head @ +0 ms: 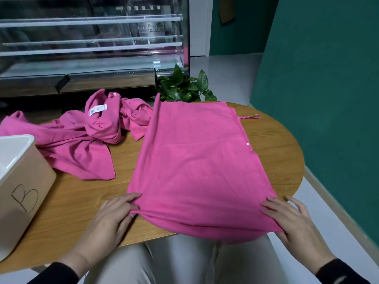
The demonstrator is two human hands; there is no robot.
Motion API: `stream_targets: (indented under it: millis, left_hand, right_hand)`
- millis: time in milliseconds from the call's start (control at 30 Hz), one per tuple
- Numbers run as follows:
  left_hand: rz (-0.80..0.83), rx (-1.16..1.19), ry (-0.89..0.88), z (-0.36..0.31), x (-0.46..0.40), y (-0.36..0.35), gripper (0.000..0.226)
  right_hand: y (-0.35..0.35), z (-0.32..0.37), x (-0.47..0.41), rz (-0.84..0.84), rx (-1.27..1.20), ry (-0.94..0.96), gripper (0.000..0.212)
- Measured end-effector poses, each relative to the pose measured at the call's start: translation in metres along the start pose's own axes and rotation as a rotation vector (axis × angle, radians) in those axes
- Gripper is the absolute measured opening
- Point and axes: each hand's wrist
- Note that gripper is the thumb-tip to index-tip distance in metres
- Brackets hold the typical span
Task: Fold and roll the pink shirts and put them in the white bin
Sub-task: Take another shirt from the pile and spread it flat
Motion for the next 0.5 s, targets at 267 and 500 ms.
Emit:
stream_targets:
  millis: [267, 500]
  left_hand:
    - [-0.103, 0.461, 0.338, -0.054, -0.003, 0.072, 0.028]
    - [-0.258, 0.728, 0.608, -0.071, -0.051, 0.084, 0.031]
  right_hand:
    - [0.091, 0.032, -0.039, -0.196, -0.88, -0.567, 0.023]
    - [0.108, 0.042, -0.085, -0.065, -1.145, -0.813, 0.033]
Point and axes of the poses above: each hand's wrist, its own x-axis away from the middle knuckle, its own y-axis out of the back of the hand, z = x × y, and after that the axes turned 4 degrees about -z, right-handed
